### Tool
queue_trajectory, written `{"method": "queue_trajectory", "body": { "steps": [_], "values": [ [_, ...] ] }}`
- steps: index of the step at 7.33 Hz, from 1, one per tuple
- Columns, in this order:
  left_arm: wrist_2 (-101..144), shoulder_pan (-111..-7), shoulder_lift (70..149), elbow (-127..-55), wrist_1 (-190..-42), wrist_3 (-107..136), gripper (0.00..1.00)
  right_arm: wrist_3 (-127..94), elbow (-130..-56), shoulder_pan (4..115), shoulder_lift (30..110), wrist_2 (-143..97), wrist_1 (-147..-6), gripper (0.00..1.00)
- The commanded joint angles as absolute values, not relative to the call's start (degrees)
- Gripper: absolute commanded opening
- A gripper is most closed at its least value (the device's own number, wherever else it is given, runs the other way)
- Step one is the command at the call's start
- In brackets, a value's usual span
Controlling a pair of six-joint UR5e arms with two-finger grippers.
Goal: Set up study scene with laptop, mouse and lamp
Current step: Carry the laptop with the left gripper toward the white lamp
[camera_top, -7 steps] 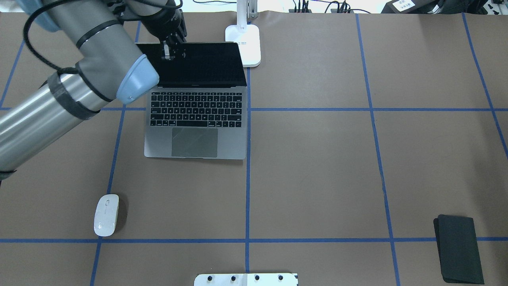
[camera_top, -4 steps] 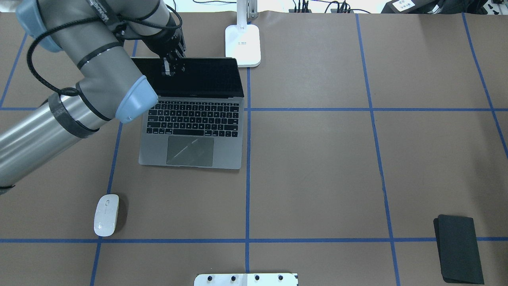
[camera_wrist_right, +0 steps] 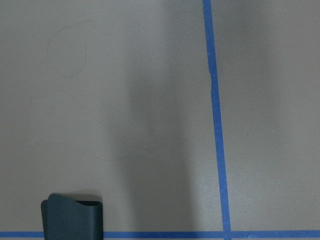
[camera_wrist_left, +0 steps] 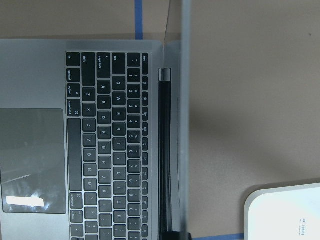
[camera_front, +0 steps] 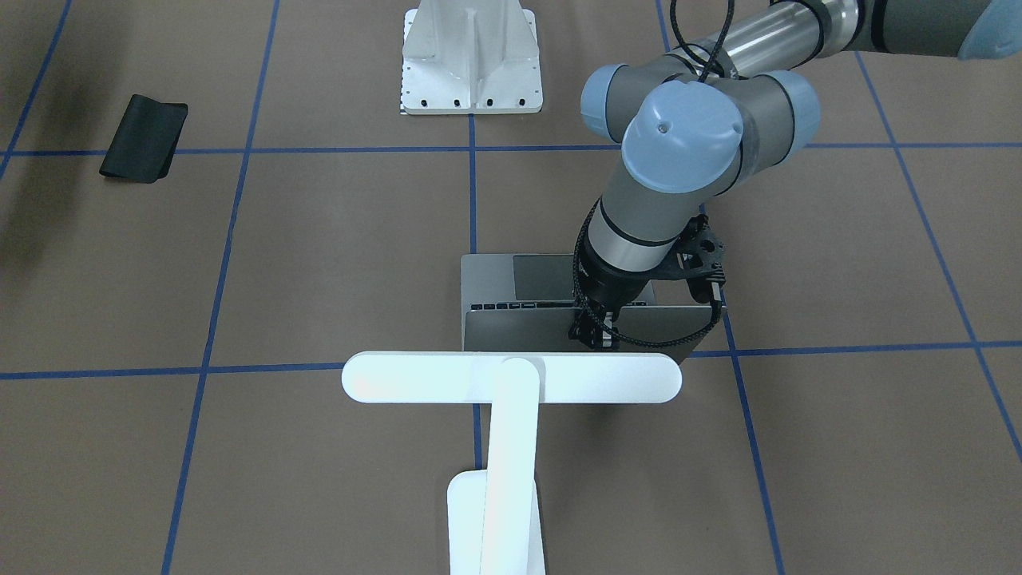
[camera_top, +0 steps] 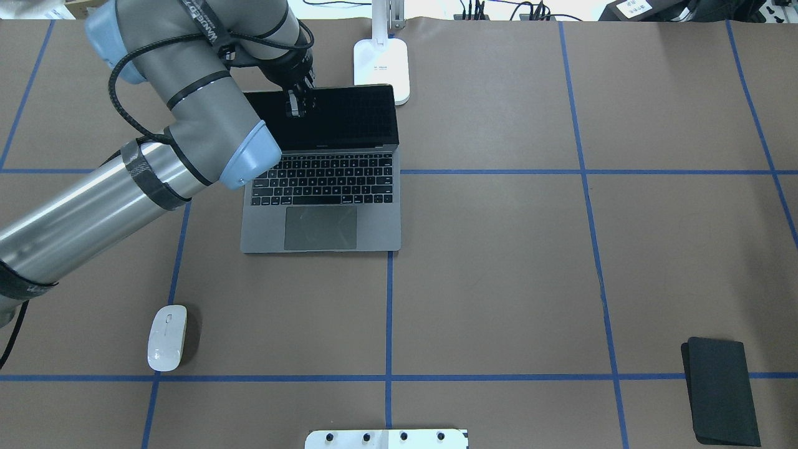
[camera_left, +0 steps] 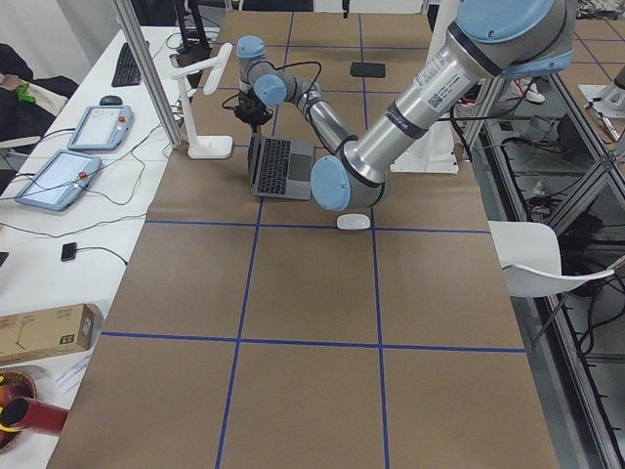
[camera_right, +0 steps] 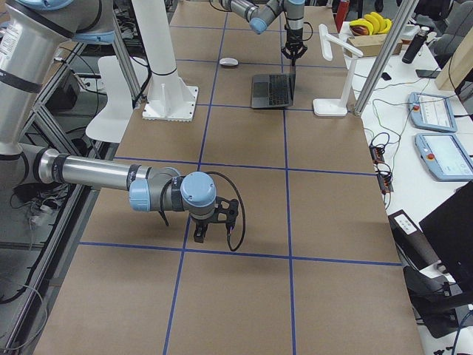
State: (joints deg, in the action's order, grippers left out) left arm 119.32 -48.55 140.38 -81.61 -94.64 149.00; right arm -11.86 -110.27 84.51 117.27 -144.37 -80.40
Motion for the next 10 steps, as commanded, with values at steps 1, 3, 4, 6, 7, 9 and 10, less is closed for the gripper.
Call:
{"method": "queue_trajectory", "body": {
  "steps": [1, 3, 4, 6, 7, 9, 10],
  "values": [
    [117.2, -48.5, 142.8, -77.6, -96.1, 151.1, 0.00, -11.9, -110.3, 84.6, 117.5, -144.4, -80.3, 1.00],
    [116.3, -48.5, 143.4, -74.6, -100.4, 151.6, 0.00, -11.9, -110.3, 84.6, 117.6, -144.4, -80.3, 1.00],
    [116.3, -48.5, 143.4, -74.0, -101.6, 151.1, 0.00, -11.9, -110.3, 84.6, 117.7, -144.4, -80.3, 1.00],
    [116.2, -48.4, 144.0, -73.7, -102.6, 147.8, 0.00, -11.9, -110.3, 84.6, 117.7, -144.4, -80.3, 1.00],
    [116.2, -47.7, 144.1, -73.7, -102.5, 147.0, 0.00, -11.9, -110.3, 84.6, 117.7, -144.4, -80.3, 1.00],
    [114.5, -47.6, 144.8, -72.8, -102.5, 147.0, 0.00, -11.9, -110.3, 84.5, 117.7, -144.4, -80.3, 1.00],
    [114.5, -47.6, 144.8, -72.8, -102.5, 146.3, 0.00, -11.9, -110.3, 84.5, 117.7, -144.4, -80.3, 1.00]
  ]
}}
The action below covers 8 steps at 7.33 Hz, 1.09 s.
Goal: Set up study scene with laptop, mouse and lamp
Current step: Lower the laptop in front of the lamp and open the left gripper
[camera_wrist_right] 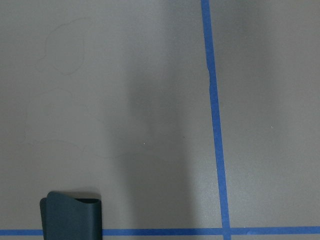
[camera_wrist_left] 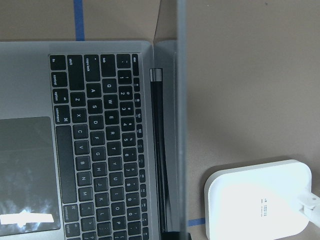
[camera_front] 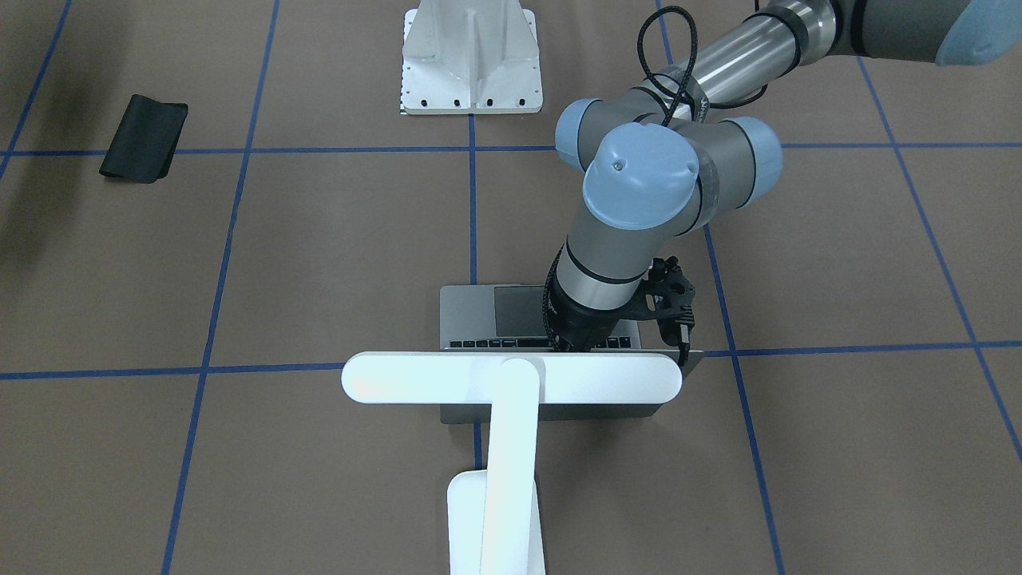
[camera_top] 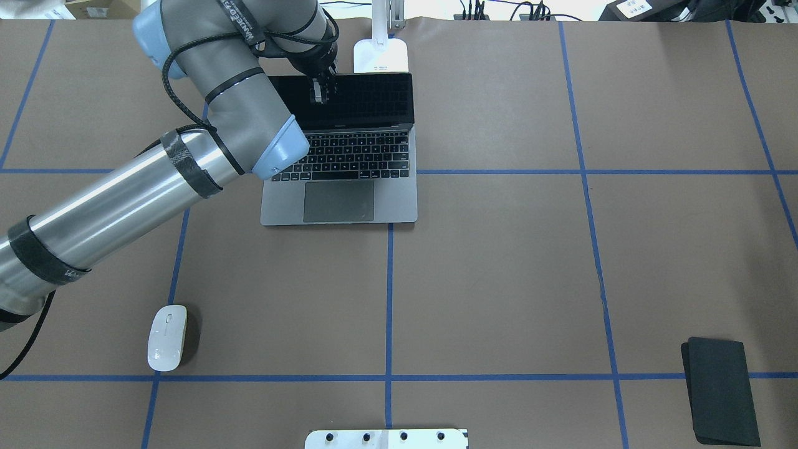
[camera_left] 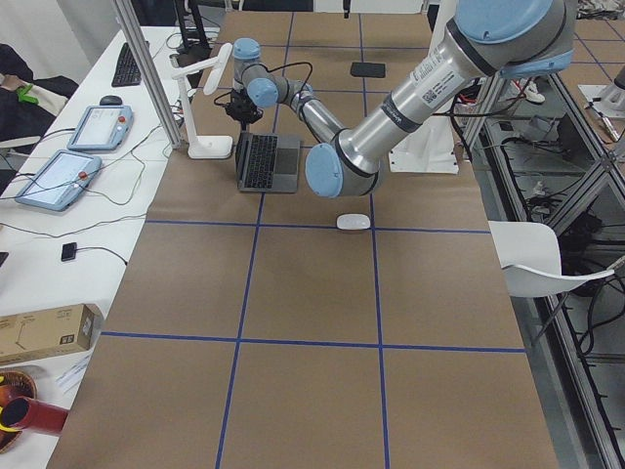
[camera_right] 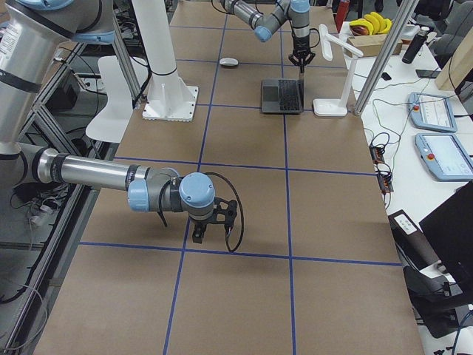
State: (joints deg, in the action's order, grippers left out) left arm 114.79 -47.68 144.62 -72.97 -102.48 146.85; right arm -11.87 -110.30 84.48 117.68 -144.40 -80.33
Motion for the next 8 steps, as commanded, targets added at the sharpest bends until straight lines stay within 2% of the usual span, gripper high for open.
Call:
{"method": "queue_trajectory", "body": {
  "steps": [1, 2, 3, 6, 7, 8],
  "values": [
    [114.5, -47.6, 144.7, -72.9, -102.5, 144.8, 0.00, -11.9, -110.3, 84.5, 117.7, -144.4, -80.3, 1.00],
    [114.6, -47.8, 144.7, -73.3, -102.5, 143.1, 0.11, -11.9, -110.3, 84.5, 117.7, -144.4, -80.4, 1.00],
    [114.6, -47.8, 144.6, -73.3, -102.3, 143.1, 0.49, -11.9, -110.2, 84.5, 117.7, -144.4, -80.4, 1.00],
    [114.8, -48.3, 144.4, -74.5, -101.9, 142.8, 0.95, -11.9, -110.1, 84.5, 117.6, -144.4, -80.5, 1.00],
    [115.2, -48.8, 143.3, -77.1, -101.9, 142.5, 0.99, -11.9, -110.1, 84.5, 117.6, -144.4, -80.5, 1.00],
    [115.3, -49.2, 139.7, -83.2, -101.9, 141.2, 0.99, -12.0, -110.1, 84.5, 117.6, -144.4, -80.5, 1.00]
  ]
}}
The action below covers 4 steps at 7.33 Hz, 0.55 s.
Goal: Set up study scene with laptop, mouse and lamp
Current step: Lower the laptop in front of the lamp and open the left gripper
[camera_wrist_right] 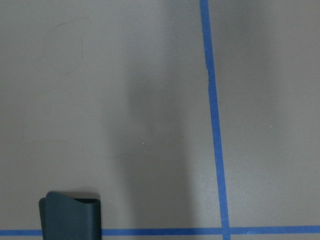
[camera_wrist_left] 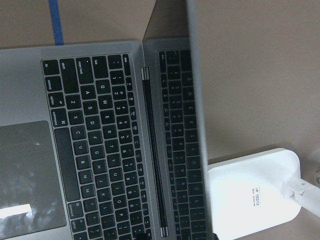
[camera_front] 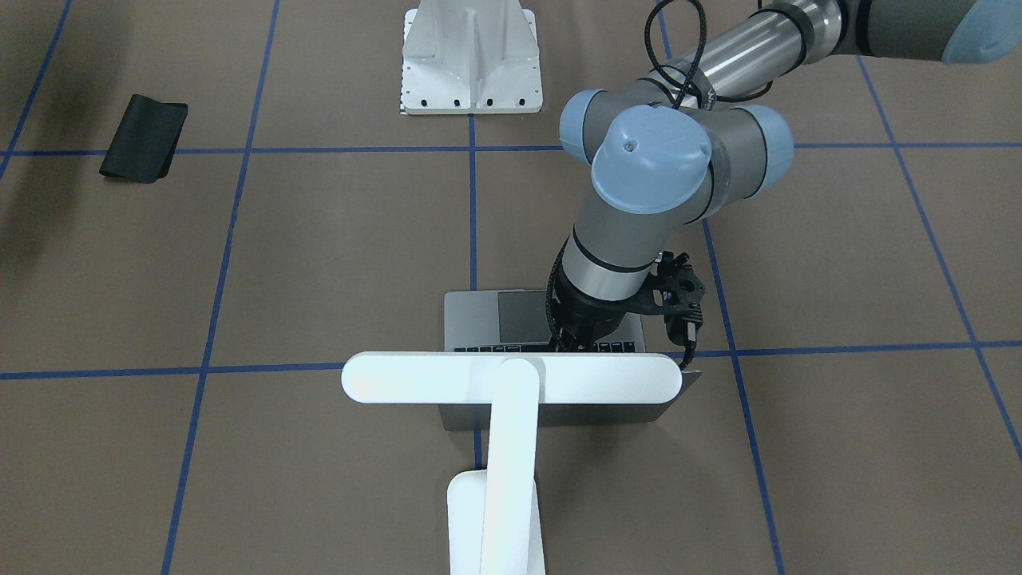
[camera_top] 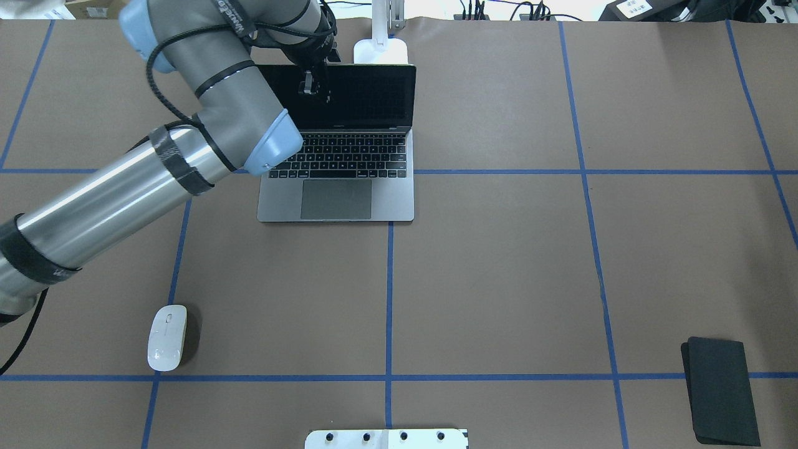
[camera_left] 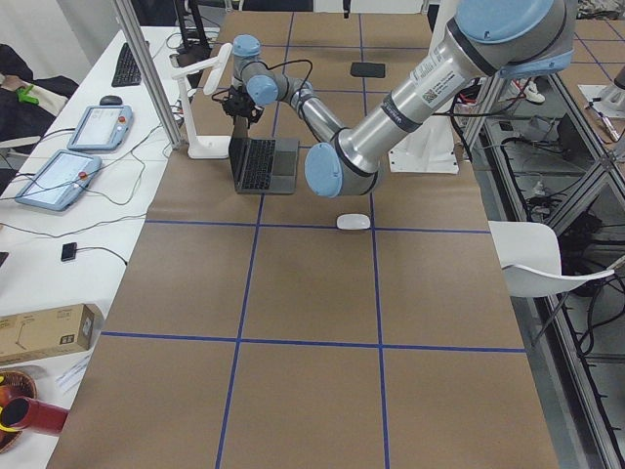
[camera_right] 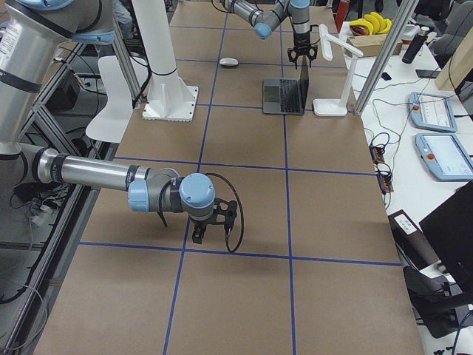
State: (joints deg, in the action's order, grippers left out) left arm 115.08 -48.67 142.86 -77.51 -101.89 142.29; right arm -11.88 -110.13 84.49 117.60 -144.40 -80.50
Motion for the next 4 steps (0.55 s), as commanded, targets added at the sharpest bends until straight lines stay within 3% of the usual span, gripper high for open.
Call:
{"method": "queue_trajectory", "body": {
  "steps": [1, 4],
  "values": [
    [115.3, -49.4, 135.8, -89.4, -102.0, 139.9, 0.99, -11.9, -110.0, 84.5, 117.6, -144.4, -80.5, 1.00],
    [115.6, -49.5, 123.4, -106.1, -102.0, 128.9, 0.99, -12.1, -109.6, 84.6, 117.3, -144.5, -81.1, 1.00]
  ]
}}
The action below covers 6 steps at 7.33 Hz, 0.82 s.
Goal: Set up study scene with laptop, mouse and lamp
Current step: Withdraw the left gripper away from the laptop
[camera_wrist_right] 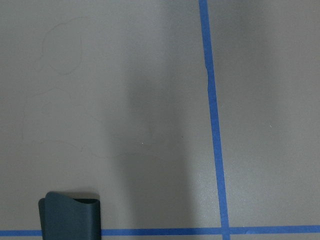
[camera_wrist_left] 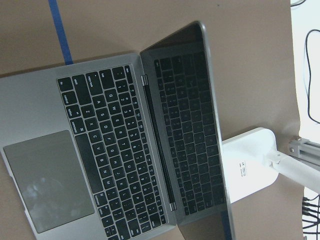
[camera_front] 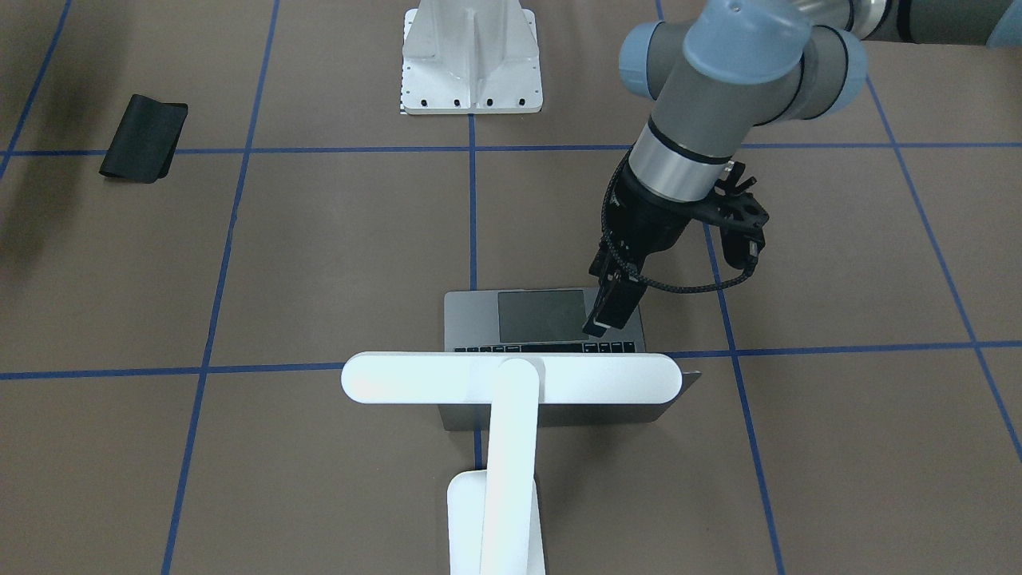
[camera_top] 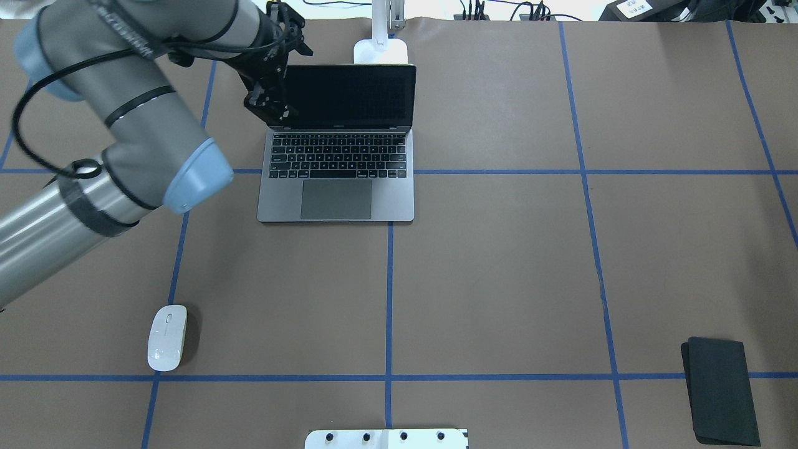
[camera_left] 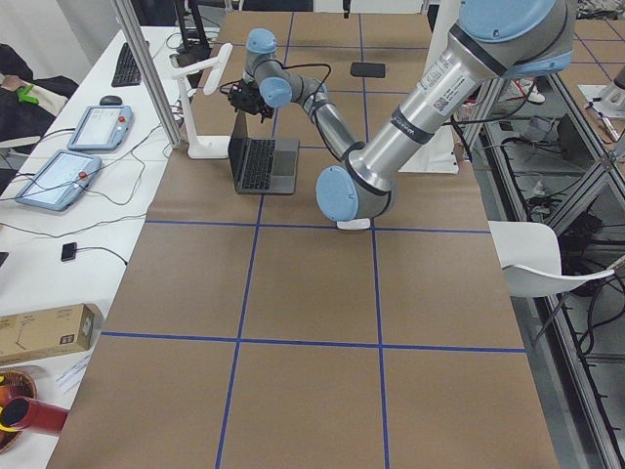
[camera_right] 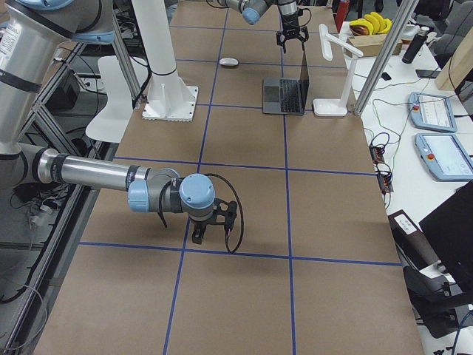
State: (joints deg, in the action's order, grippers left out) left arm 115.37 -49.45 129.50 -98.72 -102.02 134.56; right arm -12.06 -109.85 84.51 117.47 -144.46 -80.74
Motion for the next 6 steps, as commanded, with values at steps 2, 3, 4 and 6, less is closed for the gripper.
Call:
{"method": "queue_trajectory", "body": {
  "steps": [2, 3, 4, 6],
  "values": [
    [119.8, -50.4, 115.3, -113.6, -100.7, 114.2, 0.99, -12.9, -109.7, 84.7, 115.8, -144.3, -81.4, 1.00],
    [120.0, -50.5, 111.5, -116.4, -99.9, 107.6, 0.99, -13.4, -109.6, 84.7, 115.1, -144.2, -81.5, 1.00],
    [121.4, -51.2, 107.0, -119.8, -97.3, 99.6, 0.99, -14.4, -108.5, 84.6, 113.7, -144.2, -81.6, 1.00],
    [122.3, -53.4, 94.4, -126.5, -96.5, 81.0, 0.99, -16.8, -108.3, 84.4, 113.1, -144.9, -81.5, 1.00]
  ]
}}
